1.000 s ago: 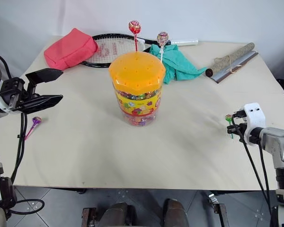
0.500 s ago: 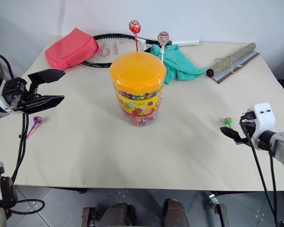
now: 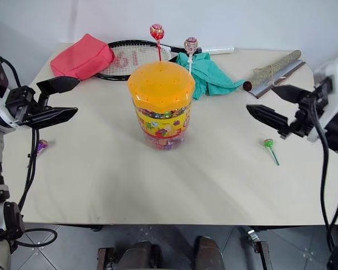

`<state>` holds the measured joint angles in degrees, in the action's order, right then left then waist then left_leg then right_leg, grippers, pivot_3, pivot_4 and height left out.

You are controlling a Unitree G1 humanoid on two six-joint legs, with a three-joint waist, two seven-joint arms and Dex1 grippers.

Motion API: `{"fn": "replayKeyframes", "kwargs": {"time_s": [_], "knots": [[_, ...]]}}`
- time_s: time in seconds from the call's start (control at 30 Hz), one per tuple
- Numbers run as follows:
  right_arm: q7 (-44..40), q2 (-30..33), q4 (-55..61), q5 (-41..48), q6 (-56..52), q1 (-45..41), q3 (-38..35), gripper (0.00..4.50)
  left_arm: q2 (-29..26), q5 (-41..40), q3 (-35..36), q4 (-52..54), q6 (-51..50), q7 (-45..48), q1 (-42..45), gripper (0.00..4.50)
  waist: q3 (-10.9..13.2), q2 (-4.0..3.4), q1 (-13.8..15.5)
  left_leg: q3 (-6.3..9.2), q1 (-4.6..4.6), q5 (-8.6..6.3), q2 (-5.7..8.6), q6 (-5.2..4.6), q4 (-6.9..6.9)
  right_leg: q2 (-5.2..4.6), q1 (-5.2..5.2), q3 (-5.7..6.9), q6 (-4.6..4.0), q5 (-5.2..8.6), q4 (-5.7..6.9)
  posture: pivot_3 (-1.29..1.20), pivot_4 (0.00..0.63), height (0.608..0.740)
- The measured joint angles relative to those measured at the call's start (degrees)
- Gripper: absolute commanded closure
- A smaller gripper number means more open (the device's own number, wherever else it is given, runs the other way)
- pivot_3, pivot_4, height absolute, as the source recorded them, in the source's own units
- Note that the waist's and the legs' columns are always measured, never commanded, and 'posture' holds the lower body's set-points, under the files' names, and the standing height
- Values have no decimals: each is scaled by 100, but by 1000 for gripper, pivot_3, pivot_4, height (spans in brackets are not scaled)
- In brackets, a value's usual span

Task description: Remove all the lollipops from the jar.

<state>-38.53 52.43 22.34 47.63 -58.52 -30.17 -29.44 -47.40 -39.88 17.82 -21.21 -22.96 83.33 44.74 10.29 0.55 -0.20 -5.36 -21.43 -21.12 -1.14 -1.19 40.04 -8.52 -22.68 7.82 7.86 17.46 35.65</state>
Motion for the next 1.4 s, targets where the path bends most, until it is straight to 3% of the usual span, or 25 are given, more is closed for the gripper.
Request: {"fn": "replayKeyframes", "kwargs": {"time_s": [0.37, 0.6, 0.9, 1.0, 1.27, 1.4], "knots": [[-246, -897, -1895, -504, 922, -2081, 1722, 23, -76, -67, 315, 553, -32, -269, -478, 0, 0, 0, -9, 2, -3, 0, 1, 0, 1, -2, -4, 1, 0, 0, 5, 0, 150, 740], [-846, -1474, -3589, -1117, 1746, -2704, 2210, 23, -69, -177, 478, 947, -142, -498, -768, 0, 1, -1, -51, 4, -6, 0, 1, 0, -2, -2, -8, 3, 0, 0, 6, 0, 150, 740], [-1723, -2004, -4495, -1510, 2278, -3299, 2541, 23, -74, -357, 659, 1345, -243, -712, -1080, 0, 1, -3, -169, 11, -6, 0, 0, 0, -6, -2, -8, 6, 0, 0, 7, 0, 150, 740], [-1874, -2228, -4838, -1725, 2499, -3495, 2699, 599, -76, -375, 691, 1403, -258, -760, -1133, 0, 2, -4, -183, 10, -6, 0, 0, 0, -5, -2, -8, 5, 0, 0, 8, 0, 150, 740], [-1930, -2540, -5553, -2094, 2910, -3934, 2702, 3371, -76, -388, 690, 1408, -260, -831, -1137, 0, 3, -6, -193, 13, -6, 0, 1, 0, -6, -2, -8, 5, 0, 0, 10, 0, 150, 740], [-1968, -2581, -5616, -2192, 2992, -3986, 2697, 4483, -76, -388, 688, 1407, -259, -841, -1133, 0, 3, -6, -194, 14, -6, 0, 1, 0, -5, -2, -7, 4, 0, 0, 10, 0, 150, 740]]}}
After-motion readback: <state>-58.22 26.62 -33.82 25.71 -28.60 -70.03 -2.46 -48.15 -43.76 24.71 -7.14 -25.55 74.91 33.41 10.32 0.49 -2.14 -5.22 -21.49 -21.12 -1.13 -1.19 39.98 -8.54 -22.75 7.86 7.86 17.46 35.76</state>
